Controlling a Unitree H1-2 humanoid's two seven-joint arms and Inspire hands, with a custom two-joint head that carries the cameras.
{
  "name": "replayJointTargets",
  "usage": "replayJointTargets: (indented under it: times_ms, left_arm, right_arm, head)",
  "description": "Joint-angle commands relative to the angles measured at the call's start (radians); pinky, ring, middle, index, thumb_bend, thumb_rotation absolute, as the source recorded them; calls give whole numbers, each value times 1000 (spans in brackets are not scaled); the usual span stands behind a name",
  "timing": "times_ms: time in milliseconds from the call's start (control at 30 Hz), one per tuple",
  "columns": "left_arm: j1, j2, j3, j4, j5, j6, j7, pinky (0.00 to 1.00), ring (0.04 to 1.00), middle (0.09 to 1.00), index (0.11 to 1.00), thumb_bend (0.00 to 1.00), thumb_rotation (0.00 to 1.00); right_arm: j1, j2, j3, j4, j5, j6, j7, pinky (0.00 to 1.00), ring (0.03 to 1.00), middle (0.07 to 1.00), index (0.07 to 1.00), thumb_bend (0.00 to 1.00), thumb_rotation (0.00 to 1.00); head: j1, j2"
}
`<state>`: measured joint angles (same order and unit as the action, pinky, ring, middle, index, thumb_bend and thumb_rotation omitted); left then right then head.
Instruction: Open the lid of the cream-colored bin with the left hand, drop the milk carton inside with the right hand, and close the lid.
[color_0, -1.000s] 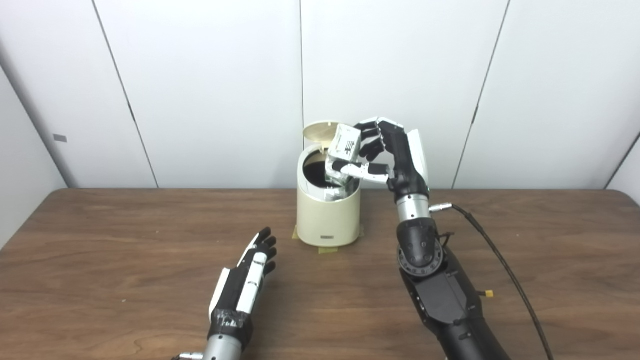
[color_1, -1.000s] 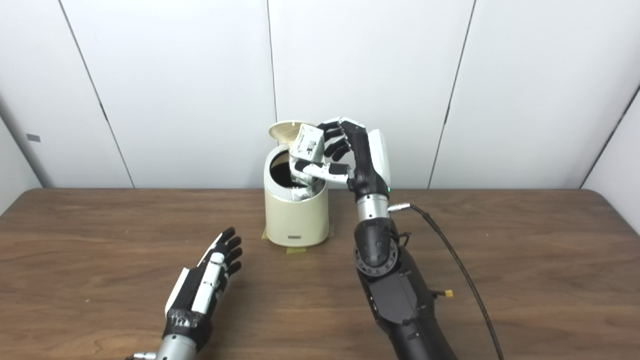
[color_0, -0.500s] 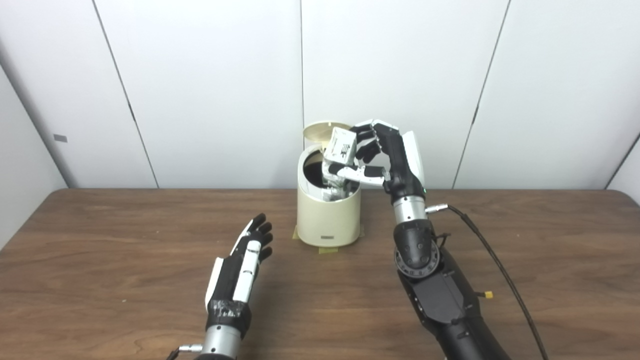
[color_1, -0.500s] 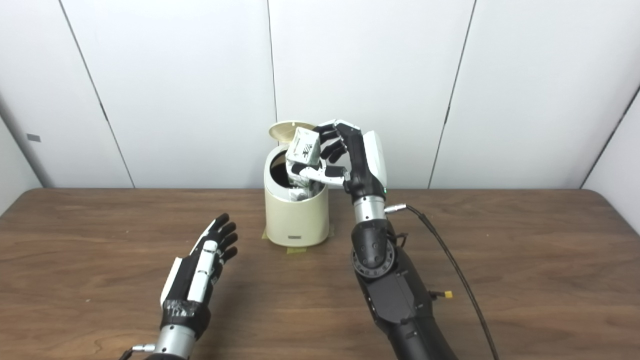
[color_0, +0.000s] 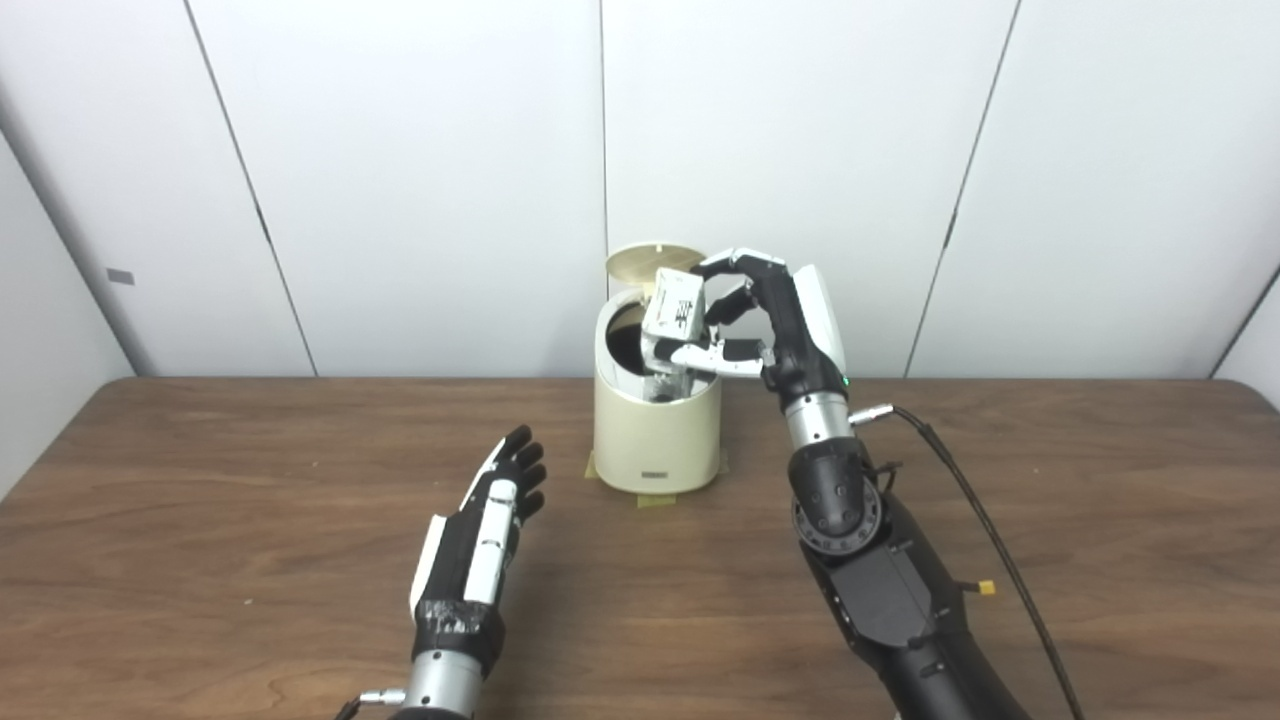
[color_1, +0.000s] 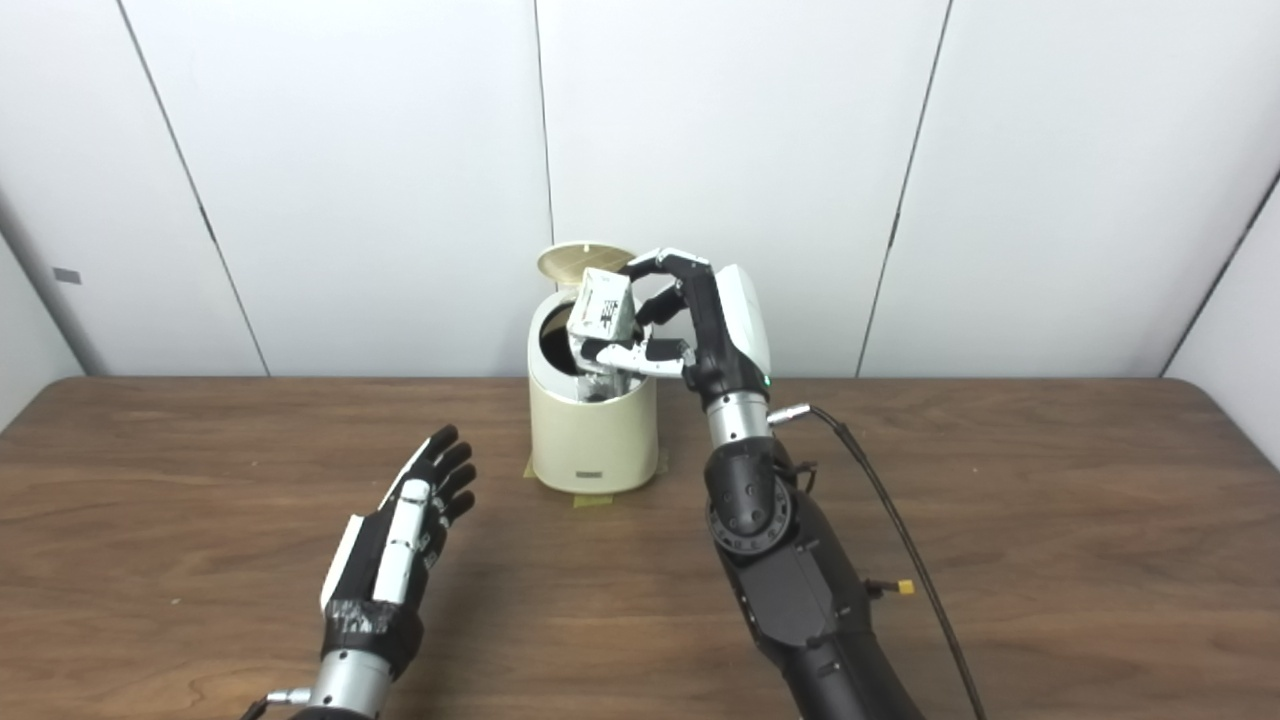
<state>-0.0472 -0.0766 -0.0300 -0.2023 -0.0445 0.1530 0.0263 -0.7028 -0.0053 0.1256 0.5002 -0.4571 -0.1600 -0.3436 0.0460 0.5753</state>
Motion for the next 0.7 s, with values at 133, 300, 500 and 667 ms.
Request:
replayJointTargets:
  times_ms: [133, 300, 500, 667]
  left_arm:
    - [-44, -7, -1, -3, -19, -52, -12, 925, 929, 929, 939, 455, 954]
    - [-43, -5, -1, -2, -19, -49, -12, 923, 927, 929, 936, 456, 951]
    - [-46, -5, -4, -1, -17, -49, -12, 929, 932, 935, 962, 448, 953]
    - [-45, -14, -1, -5, -27, -41, -5, 919, 926, 927, 953, 467, 940]
  right_arm:
    - [-59, -4, 0, -60, -29, 4, -24, 536, 636, 651, 493, 512, 99]
    - [-58, -4, -4, -70, -26, 5, -20, 582, 673, 676, 495, 521, 127]
    - [-61, -17, 5, -74, -26, 15, 5, 593, 671, 671, 628, 900, 15]
    - [-57, -19, 5, -80, -16, 26, 16, 600, 675, 662, 614, 923, 15]
  head:
    - [0, -2]
    - [0, -2]
    - [4, -1]
    - [7, -1]
